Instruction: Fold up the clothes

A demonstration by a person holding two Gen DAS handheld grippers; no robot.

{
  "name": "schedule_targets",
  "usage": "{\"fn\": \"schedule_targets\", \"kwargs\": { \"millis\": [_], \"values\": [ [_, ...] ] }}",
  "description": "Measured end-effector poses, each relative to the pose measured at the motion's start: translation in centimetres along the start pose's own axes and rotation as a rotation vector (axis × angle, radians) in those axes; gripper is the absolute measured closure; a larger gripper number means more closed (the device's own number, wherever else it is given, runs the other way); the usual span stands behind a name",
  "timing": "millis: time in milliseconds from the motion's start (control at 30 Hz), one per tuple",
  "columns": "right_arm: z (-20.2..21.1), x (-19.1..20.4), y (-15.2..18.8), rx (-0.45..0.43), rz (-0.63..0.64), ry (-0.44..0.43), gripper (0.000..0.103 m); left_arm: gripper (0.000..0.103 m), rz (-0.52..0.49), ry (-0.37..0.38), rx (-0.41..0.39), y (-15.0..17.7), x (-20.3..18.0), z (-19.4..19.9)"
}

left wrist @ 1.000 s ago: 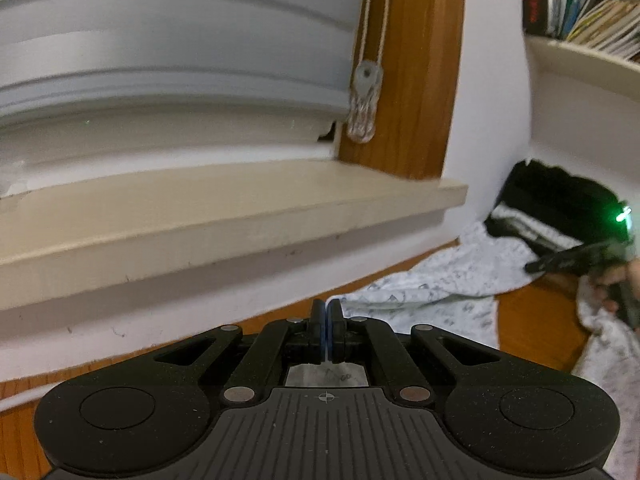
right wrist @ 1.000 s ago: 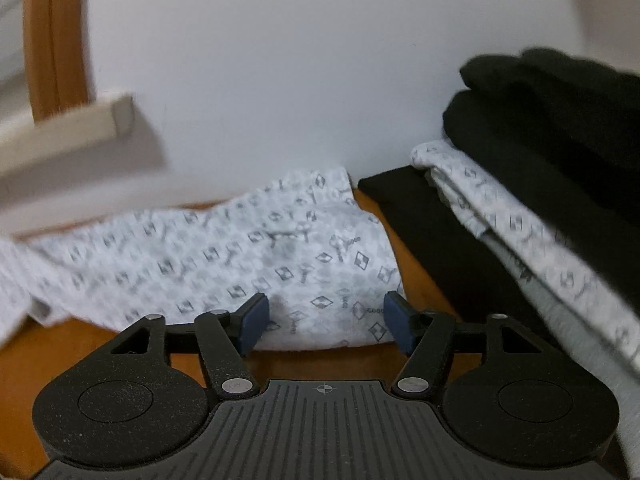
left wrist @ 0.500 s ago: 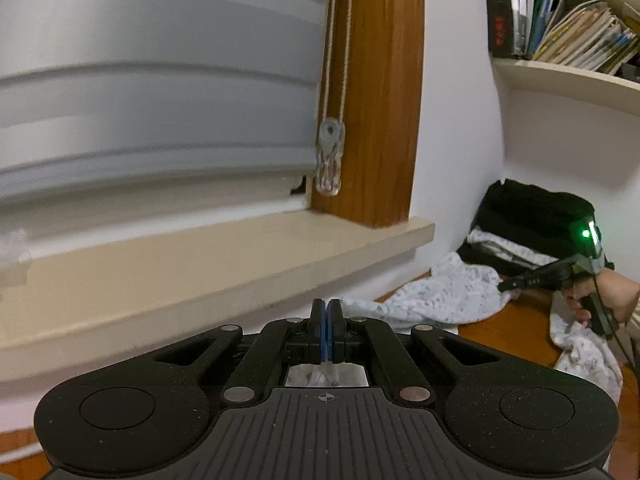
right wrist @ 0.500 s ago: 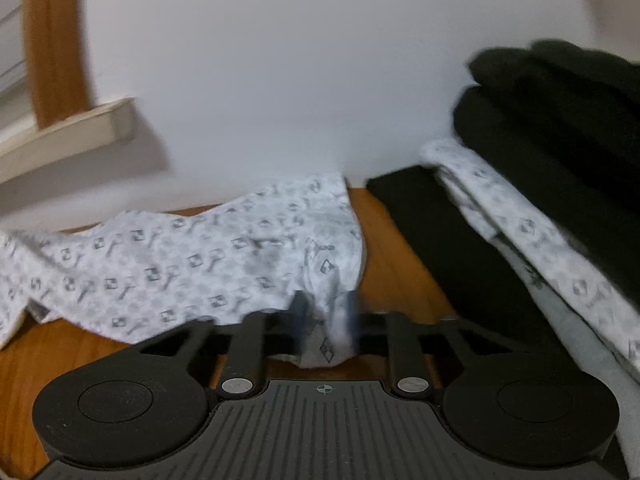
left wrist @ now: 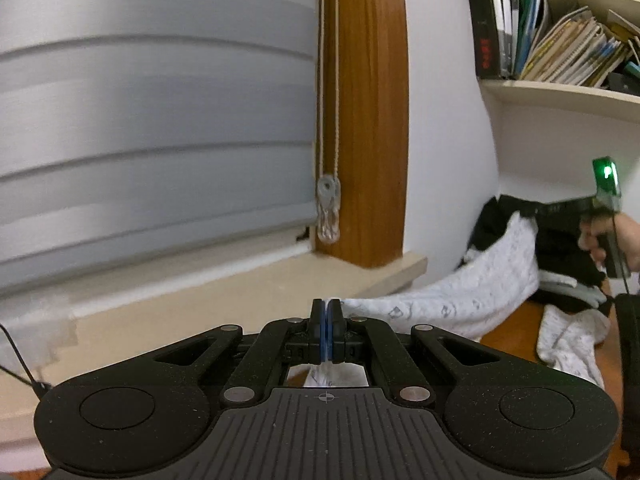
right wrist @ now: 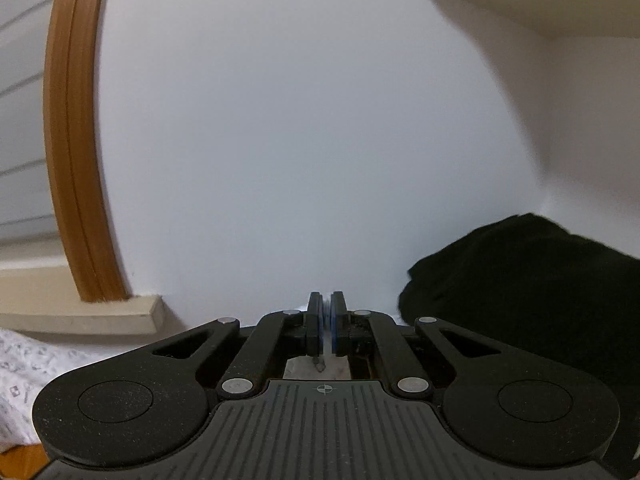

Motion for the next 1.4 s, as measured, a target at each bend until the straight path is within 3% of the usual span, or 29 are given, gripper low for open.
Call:
{"fn": "schedule_targets", "kwargs": {
  "millis": [133,300,500,567,700,767,800,833,933,967,1200,1267,1333,1400],
  "values": [
    [-0.6,-0.2,-0.6,0.014,0.007,-0.001,0.098,0.102,0.026,-0.020,-0.002,0.4,1.3,-0.5],
    [-3.2,1.3,-3.0,-0.032,-0.004,0.029,0.098,0.102,0.043,-0.081,-0.057,-0.1,2.7,-1.0],
    [-1.4,1.3,-7.4,-0.238,-0.056,0.149,0.098,0.102,0.008,-0.043,-0.109,-1.2,0.6,0.5],
    [-0.7,0.5,-6.7,-0.240,-0.051,0.189,0.098,0.102,0.017,0.038,-0.044,0.1,-0.8,0.2],
    [-1.4,-1.4,-2.7,-0.088,-0.032,0.205,0.092,0.099,0.017,0.156,0.165,5.5,-3.4,-2.0],
    [-1.6,-2.4,-0.6,-0.026,-0.044,0.202,0.068,0.098,-0.008,0.167,0.234,7.9,-4.1,-3.0],
    [-1.6,-2.9,0.2,-0.015,-0.056,0.201,0.064,0.098,-0.017,0.162,0.247,8.6,-4.2,-3.3],
    [-1.6,-3.3,0.9,-0.003,-0.068,0.200,0.063,0.091,-0.014,0.155,0.246,8.7,-4.0,-3.4],
    [-2.4,-3.1,2.3,0.032,-0.090,0.145,0.060,0.067,-0.012,0.110,0.228,8.7,-2.7,-3.5],
    [-2.6,-2.6,2.8,0.040,-0.085,0.126,0.056,0.067,-0.013,0.087,0.221,8.7,-2.0,-3.6],
    [-4.4,3.8,8.1,0.103,-0.051,-0.130,0.052,0.067,-0.014,-0.094,0.260,11.6,4.0,-3.2],
    [-4.6,5.6,9.8,0.135,-0.034,-0.183,0.052,0.066,-0.001,-0.106,0.268,12.6,5.2,-2.5],
    [-4.7,7.3,11.0,0.157,-0.013,-0.233,0.052,0.056,0.017,-0.112,0.263,13.0,5.9,-1.9],
    [-4.9,8.7,11.4,0.172,0.003,-0.265,0.052,0.055,0.031,-0.116,0.257,13.4,6.5,-1.4]
  ]
}}
Point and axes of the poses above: each gripper's, at about its wrist camera, not at the fingertips, and z roughly against the way its jaws point, x to its left, y to its underside, the point moved 6 cm from there along -z, roughly the way its jaws point, and after that the axes turned 13 degrees about z, right-handed, at the moved point
